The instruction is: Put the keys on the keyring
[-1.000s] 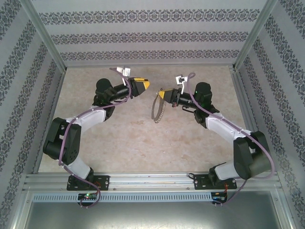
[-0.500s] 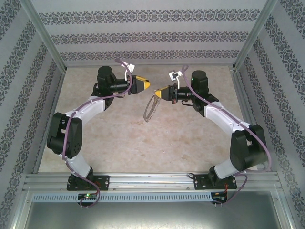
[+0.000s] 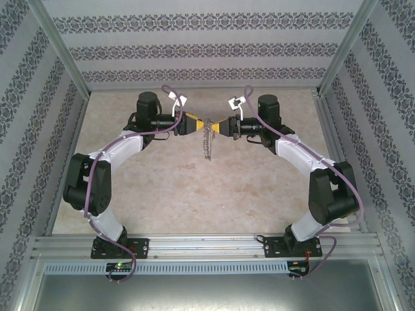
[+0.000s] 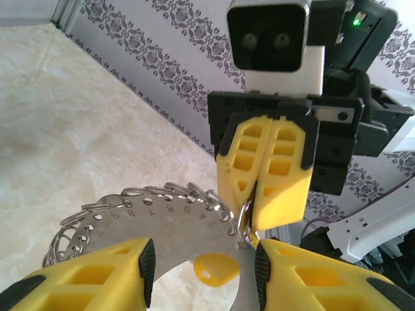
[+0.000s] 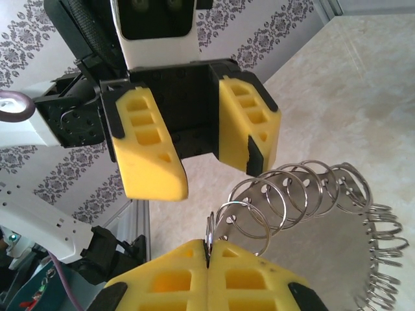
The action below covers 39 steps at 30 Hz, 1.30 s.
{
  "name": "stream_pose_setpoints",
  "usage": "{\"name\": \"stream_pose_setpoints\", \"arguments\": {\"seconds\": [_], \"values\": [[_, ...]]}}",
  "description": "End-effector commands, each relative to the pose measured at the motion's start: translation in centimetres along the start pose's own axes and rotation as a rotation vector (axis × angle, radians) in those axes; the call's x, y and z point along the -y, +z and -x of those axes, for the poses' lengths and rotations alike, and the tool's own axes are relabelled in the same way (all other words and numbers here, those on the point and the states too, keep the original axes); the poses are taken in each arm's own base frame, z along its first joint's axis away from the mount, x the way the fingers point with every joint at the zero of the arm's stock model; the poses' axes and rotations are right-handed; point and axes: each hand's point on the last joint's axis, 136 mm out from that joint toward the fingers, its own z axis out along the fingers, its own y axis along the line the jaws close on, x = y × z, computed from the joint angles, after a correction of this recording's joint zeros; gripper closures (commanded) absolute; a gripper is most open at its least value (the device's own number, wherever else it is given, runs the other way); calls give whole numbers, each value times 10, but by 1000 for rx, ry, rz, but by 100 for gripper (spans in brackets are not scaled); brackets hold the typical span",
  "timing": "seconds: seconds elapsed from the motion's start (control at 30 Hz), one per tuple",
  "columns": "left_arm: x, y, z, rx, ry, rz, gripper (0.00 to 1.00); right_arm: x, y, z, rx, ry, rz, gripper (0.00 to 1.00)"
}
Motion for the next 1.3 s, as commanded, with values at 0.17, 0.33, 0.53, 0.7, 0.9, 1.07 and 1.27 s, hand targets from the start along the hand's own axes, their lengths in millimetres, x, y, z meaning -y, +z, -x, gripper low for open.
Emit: {"name": "stream_pose_setpoints", "arguments": {"seconds": [0.17,0.33,0.53,0.7,0.9,1.07,1.27], "values": [[20,9,2,-29,58,-59,56,-13,7,10,3,-66,43,100],[24,10,2,-30,65,-71,57,-13,9,10,2,-67,40,100],[30,13,0,-35,67,-102,59,-11,11,9,3,-66,33,100],[34,16,0,-35,71,-118,61,-10,13,9,3,-62,32,100],[36,19,-1,-39,71,-136,74,-10,13,7,3,-59,26,100],[39,19,-1,-32,74,-152,87,-8,12,6,6,-56,15,100],[41,18,0,-19,82,-160,100,-8,11,8,13,-54,7,100]]}}
